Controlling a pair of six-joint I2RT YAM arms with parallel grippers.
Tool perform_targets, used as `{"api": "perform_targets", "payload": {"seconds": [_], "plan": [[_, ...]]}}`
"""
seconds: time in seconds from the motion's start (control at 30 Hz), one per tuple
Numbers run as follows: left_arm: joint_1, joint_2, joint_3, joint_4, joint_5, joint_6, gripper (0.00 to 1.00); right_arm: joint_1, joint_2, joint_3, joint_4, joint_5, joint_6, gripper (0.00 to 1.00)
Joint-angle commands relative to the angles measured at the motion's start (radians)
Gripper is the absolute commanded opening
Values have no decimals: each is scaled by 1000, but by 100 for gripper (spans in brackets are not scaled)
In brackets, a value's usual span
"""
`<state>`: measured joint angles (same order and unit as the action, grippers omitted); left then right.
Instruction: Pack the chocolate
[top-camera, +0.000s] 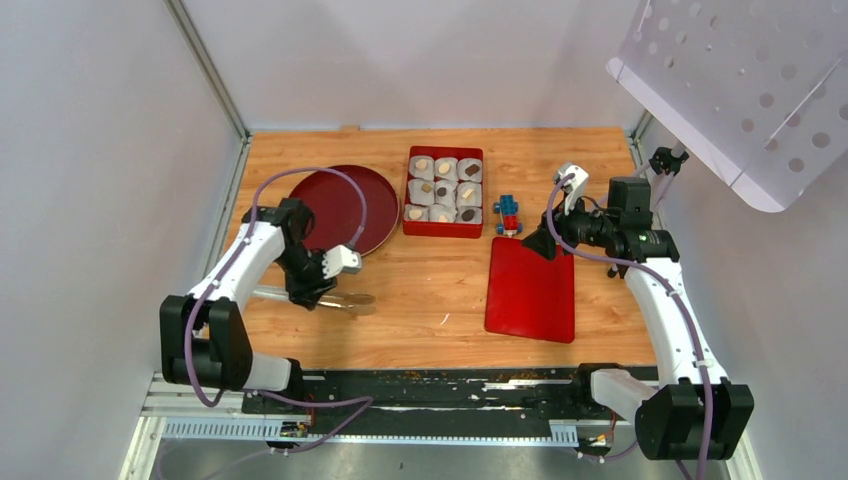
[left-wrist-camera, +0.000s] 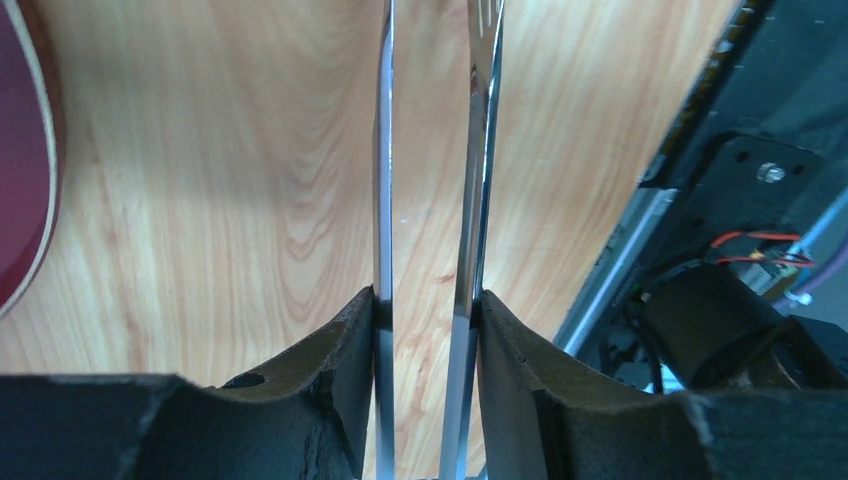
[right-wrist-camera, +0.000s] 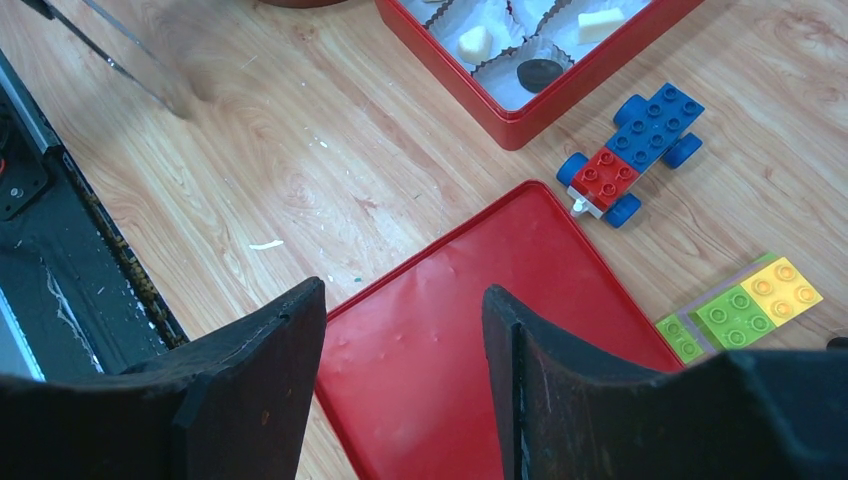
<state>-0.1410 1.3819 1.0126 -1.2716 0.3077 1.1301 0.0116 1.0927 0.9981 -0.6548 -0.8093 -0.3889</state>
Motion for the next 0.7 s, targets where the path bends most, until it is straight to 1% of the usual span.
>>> {"api": "perform_targets", "payload": {"seconds": [0.0, 0.07, 0.13, 0.23, 0.3, 0.4, 0.43, 0.47, 0.5, 0.6, 0.67], "plan": [[106, -25, -42, 87, 36, 106, 47, -2, -22, 13, 1, -16, -10, 59], [133, -45, -86, 124, 30, 161, 50, -2, -19, 7, 11, -19, 3, 59], [138, -53, -124, 162, 12, 204, 51, -2, -16, 5, 15, -23, 7, 59], [138, -38, -175, 234, -34, 221, 52, -2, -16, -3, 17, -14, -2, 59], [153, -18, -204, 263, -58, 225, 52, -2, -18, -10, -1, -6, -26, 59], [187, 2, -213, 247, -61, 222, 53, -2, -35, -14, -76, 17, -110, 59], [191, 2, -211, 240, -61, 216, 56, -2, -42, -22, -97, 31, -136, 59], [191, -4, -209, 233, -57, 211, 87, -2, -52, -31, -113, 46, -153, 59], [192, -14, -208, 226, -51, 211, 98, -2, -61, -45, -124, 56, -166, 59], [189, -59, -173, 170, -12, 233, 100, -2, -77, -85, -123, 61, -176, 60], [182, -90, -126, 138, 22, 202, 100, -2, -76, -98, -111, 47, -176, 61]]}}
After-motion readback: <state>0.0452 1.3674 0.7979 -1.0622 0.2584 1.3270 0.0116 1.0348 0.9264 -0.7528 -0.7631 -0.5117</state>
